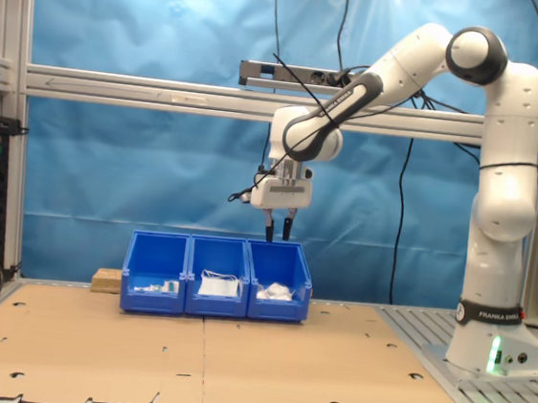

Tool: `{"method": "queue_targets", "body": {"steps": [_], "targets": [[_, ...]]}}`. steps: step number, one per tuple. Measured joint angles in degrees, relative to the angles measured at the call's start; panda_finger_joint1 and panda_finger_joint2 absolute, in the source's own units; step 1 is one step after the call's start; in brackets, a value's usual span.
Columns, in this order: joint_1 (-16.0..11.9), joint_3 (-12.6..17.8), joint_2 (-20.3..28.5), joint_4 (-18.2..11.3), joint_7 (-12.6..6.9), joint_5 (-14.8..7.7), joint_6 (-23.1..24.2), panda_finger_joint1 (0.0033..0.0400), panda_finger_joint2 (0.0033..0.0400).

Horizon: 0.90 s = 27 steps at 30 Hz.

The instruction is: Pick and place sorting task of medical equipment.

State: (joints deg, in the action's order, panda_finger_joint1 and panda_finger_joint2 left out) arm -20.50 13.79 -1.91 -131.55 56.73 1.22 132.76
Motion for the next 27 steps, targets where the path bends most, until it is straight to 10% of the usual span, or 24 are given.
{"method": "queue_targets", "body": {"steps": [5,6,27], "targets": [[0.0,0.0,0.0,0.74,0.0,0.0,0.0,0.0296,0.0296],[0.02,0.0,0.02,0.91,0.0,0.0,0.0,0.0374,0.0374],[10.85,-0.27,5.36,8.57,0.0,0.0,-6.53,0.0399,0.0399]]}}
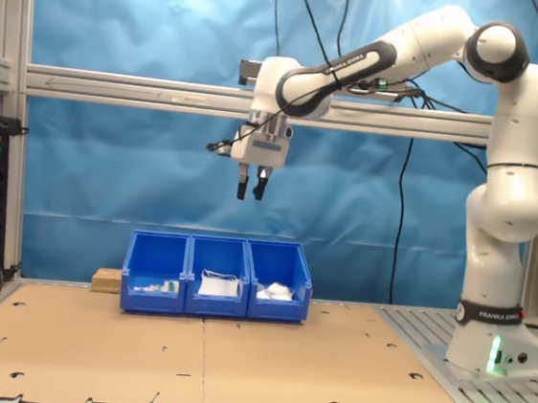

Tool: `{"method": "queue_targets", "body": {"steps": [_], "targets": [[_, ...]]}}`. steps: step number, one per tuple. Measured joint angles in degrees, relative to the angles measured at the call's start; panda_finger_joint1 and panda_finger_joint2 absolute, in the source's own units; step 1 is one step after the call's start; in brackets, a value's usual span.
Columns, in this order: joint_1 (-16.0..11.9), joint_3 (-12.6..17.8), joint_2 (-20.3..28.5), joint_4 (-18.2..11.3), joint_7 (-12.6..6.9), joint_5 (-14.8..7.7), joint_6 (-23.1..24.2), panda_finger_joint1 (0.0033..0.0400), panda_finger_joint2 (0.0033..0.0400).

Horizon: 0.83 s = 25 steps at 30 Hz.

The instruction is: Pick and place sorting task of medical equipment.

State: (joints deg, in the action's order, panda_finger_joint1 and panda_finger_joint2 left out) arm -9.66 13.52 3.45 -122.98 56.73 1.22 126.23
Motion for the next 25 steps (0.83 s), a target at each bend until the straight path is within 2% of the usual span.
{"method": "queue_targets", "body": {"steps": [5,11,15,19,25], "targets": [[5.52,-0.23,0.42,4.95,0.0,0.0,-6.77,0.0399,0.0399],[9.72,-1.32,0.55,9.18,0.0,0.0,-14.33,0.04,0.04],[10.8,-2.74,0.56,11.29,0.0,0.0,-18.79,0.04,0.04],[10.72,-4.98,0.61,13.07,0.0,0.0,-23.0,0.04,0.04],[10.4,-7.53,0.72,14.15,0.0,0.0,-26.55,0.04,0.04]]}}
